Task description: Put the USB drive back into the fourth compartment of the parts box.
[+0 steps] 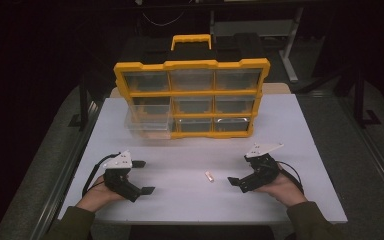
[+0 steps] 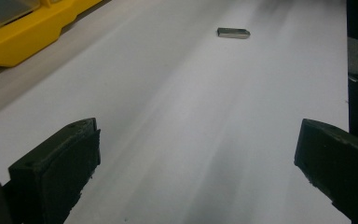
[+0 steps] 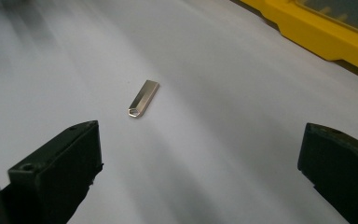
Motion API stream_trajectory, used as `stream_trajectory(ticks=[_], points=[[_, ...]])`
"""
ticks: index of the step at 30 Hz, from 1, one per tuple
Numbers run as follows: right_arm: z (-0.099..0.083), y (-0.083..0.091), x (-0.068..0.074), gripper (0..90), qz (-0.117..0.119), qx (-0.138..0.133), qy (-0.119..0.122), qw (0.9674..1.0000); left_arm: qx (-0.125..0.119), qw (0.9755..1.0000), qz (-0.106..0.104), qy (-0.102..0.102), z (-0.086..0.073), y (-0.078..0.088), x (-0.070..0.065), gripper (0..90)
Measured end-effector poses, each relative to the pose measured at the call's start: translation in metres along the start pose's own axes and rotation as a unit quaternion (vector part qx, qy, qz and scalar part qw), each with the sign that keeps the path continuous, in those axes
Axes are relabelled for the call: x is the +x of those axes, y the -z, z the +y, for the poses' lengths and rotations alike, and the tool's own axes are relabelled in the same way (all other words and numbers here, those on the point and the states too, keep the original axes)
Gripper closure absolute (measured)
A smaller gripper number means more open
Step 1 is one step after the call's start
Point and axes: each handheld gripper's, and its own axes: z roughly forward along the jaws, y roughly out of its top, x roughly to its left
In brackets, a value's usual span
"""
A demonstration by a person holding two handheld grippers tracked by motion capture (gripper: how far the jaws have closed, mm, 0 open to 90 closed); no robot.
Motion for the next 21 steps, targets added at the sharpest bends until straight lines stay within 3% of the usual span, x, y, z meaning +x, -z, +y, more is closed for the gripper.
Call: stream_trajectory(ticks=[21], points=[[0.011, -0.009, 0.002, 0.0, 0.012, 0.005, 0.011, 0.9999, -0.004, 1.0, -0.002, 0.004, 0.0, 0.0, -0.001, 0.0]])
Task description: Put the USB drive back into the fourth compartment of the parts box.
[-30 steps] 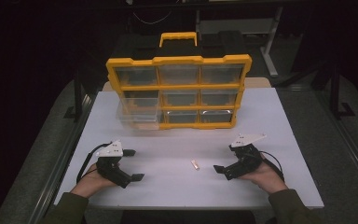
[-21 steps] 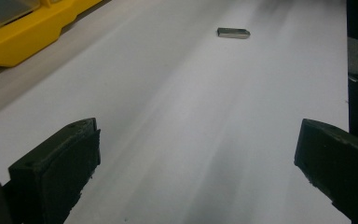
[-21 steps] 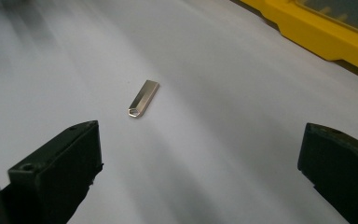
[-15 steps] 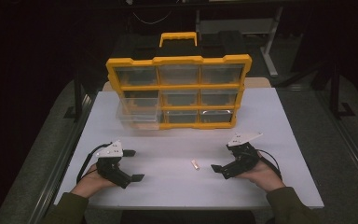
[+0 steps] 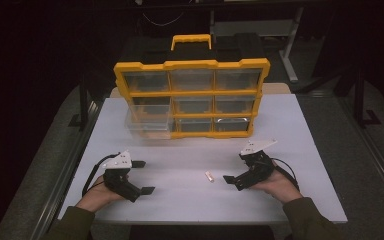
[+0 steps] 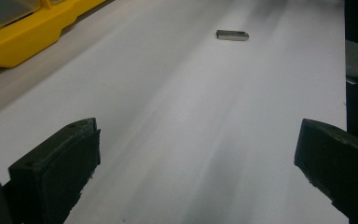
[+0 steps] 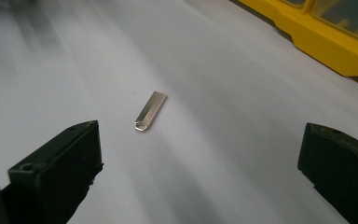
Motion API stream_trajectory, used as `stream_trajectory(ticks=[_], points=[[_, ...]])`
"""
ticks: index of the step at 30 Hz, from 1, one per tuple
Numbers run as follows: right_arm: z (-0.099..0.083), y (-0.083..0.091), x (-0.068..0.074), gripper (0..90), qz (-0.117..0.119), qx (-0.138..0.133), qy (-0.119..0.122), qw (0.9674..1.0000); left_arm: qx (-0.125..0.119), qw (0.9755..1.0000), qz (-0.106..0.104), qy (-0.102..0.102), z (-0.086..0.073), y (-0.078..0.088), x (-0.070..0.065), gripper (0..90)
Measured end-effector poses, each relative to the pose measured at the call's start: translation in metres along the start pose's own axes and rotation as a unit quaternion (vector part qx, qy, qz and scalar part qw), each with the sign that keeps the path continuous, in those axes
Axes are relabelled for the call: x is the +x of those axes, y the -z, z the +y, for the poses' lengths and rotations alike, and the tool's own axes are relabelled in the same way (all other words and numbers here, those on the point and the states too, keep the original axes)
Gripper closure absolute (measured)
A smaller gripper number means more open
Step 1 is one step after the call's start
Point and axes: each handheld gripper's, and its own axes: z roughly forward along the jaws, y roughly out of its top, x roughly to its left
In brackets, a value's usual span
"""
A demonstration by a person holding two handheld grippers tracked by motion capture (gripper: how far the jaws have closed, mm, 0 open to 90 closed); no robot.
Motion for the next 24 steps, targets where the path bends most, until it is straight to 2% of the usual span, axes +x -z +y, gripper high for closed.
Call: stream_trajectory(ticks=[24], points=[[0.012, -0.006, 0.001, 0.0, 0.009, -0.002, 0.004, 0.9999, 0.0, 1.0, -0.002, -0.003, -0.001, -0.001, 0.0, 0.0]])
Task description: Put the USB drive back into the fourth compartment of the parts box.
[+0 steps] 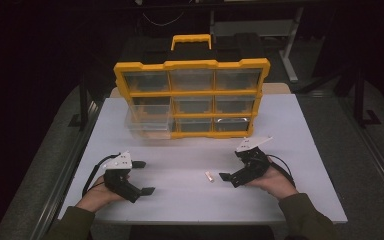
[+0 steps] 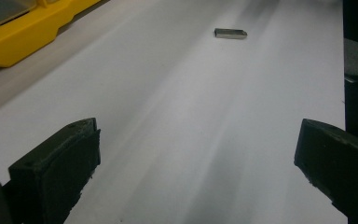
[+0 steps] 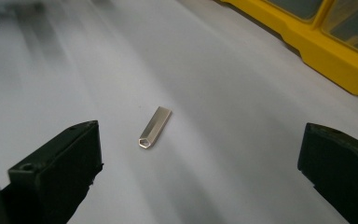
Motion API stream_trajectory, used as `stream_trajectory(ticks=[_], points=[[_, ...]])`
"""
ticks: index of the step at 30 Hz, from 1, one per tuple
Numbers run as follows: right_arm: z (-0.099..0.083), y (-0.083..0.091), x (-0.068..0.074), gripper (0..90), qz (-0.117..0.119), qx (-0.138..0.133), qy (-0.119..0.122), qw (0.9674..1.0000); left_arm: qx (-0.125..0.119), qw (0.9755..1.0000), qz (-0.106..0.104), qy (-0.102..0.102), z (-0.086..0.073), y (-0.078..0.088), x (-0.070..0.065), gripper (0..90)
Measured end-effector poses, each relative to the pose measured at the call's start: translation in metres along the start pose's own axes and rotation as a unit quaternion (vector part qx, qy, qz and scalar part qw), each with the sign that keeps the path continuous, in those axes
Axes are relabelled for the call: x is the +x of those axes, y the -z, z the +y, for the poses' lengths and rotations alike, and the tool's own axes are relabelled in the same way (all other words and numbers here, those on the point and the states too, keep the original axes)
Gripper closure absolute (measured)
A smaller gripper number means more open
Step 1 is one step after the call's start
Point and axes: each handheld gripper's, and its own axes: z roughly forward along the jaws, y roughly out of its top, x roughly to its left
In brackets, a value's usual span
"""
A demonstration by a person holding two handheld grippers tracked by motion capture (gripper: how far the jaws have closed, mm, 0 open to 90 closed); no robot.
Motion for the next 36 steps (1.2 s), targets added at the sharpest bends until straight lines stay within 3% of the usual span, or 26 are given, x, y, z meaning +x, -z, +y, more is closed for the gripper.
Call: stream_trajectory(ticks=[36], points=[[0.023, -0.01, 0.0, 0.0, 0.008, -0.008, 0.01, 0.9999, 0.0, 1.0, -0.002, -0.002, 0.0, 0.001, 0.0, 0.0]])
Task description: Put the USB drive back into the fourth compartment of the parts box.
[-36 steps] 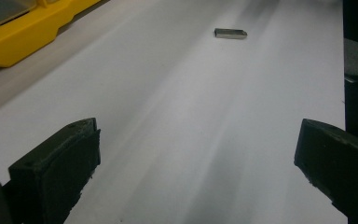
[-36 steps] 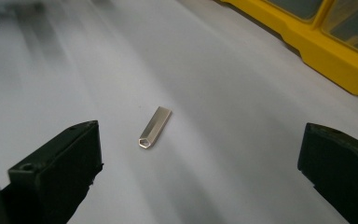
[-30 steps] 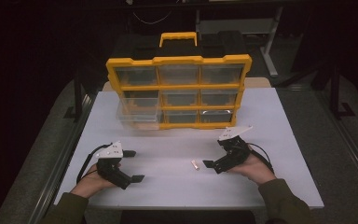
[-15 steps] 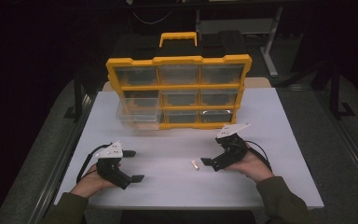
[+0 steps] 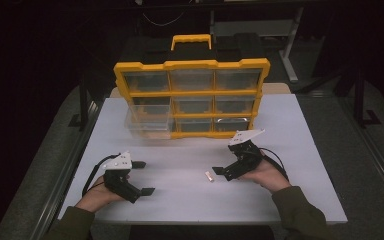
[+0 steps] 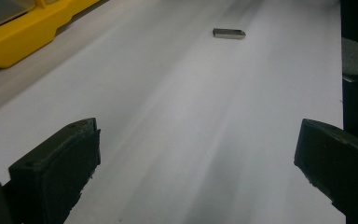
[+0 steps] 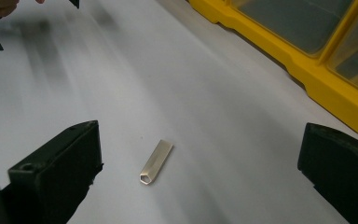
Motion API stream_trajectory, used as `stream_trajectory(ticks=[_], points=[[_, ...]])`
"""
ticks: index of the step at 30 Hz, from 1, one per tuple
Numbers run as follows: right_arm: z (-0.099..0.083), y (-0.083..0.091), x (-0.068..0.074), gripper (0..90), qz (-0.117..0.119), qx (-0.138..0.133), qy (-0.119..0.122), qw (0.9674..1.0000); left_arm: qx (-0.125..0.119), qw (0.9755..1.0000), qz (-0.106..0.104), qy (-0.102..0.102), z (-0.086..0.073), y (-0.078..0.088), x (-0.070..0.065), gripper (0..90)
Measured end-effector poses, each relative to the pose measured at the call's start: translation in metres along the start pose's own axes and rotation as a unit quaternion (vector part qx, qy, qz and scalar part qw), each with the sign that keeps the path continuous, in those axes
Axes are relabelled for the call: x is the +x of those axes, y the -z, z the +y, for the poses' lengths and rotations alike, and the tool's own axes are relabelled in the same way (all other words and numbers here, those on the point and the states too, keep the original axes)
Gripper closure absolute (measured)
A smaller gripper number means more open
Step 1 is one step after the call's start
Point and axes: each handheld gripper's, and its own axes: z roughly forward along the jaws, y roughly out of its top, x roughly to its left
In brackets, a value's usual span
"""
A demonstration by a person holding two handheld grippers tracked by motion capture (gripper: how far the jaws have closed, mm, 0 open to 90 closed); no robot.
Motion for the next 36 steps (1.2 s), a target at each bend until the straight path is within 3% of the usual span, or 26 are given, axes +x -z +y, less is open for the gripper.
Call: stream_trajectory(ticks=[36], points=[[0.025, -0.018, 0.008, 0.0, 0.016, -0.001, 0.017, 0.9997, 0.001, 1.0, -0.003, -0.002, 0.0, 0.0, -0.001, 0.0]])
